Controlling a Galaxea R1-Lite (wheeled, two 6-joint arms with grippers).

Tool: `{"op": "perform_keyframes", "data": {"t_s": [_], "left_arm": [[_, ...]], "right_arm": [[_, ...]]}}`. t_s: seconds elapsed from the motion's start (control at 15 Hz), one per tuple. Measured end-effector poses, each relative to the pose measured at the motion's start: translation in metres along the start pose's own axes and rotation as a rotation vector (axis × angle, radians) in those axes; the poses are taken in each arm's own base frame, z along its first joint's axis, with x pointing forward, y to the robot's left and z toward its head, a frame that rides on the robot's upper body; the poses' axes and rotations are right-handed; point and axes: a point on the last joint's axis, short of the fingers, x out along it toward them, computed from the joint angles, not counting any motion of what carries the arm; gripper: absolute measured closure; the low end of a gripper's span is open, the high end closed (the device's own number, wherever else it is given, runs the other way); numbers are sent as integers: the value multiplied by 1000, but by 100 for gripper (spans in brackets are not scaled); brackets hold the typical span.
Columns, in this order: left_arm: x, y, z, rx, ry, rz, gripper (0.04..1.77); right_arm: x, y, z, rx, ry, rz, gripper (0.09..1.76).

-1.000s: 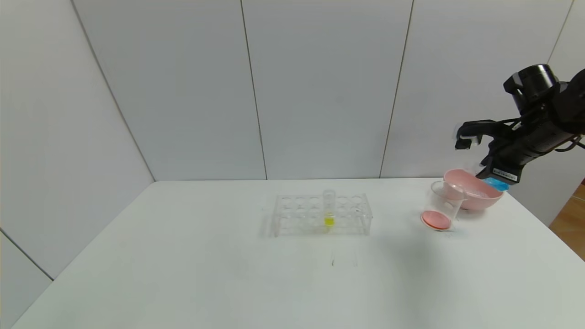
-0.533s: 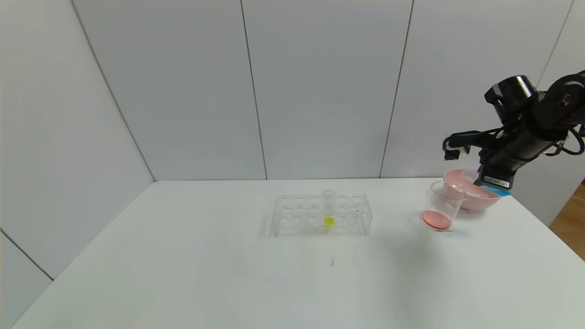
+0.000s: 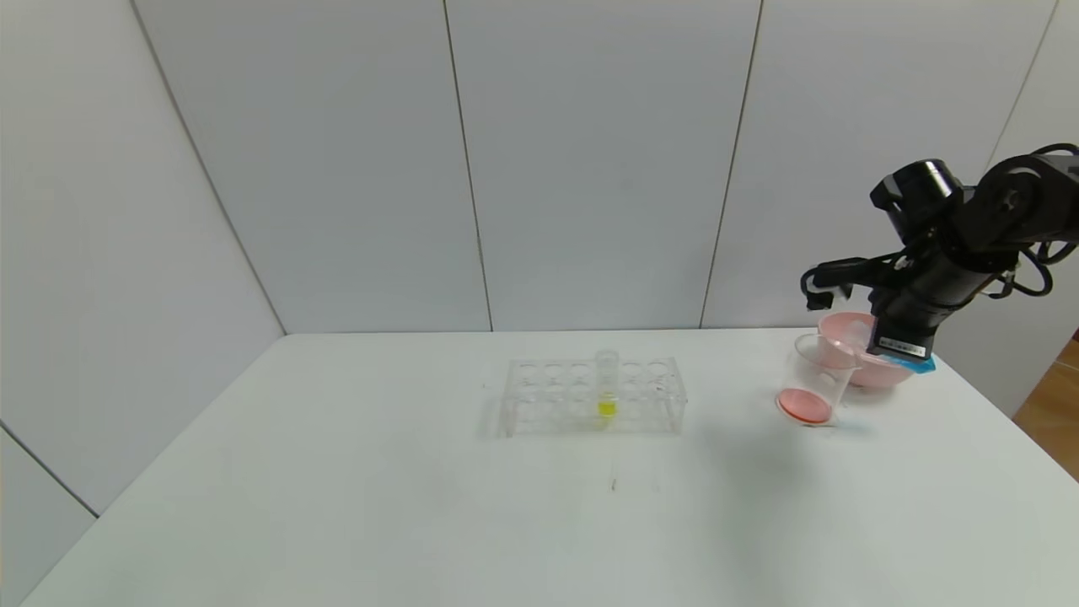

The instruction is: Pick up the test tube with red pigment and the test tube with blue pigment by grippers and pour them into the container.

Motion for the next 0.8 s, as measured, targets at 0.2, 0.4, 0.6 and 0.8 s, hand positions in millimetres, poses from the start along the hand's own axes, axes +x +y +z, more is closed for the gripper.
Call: {"op": "perform_keyframes", "data": {"t_s": [0.2, 0.4, 0.6, 0.8], "left_arm": [[0, 0, 0, 0, 0, 0, 5], [0, 0, 0, 0, -1, 0, 5], [0, 0, 0, 0, 0, 0, 5], [0, 0, 0, 0, 0, 0, 5]], "right_arm": [[0, 3, 6, -15, 17, -12, 138], [-2, 6, 10, -32, 72, -54, 138], [-5, 8, 12, -48, 110, -76, 138], [-6, 9, 14, -57, 125, -79, 138]]}}
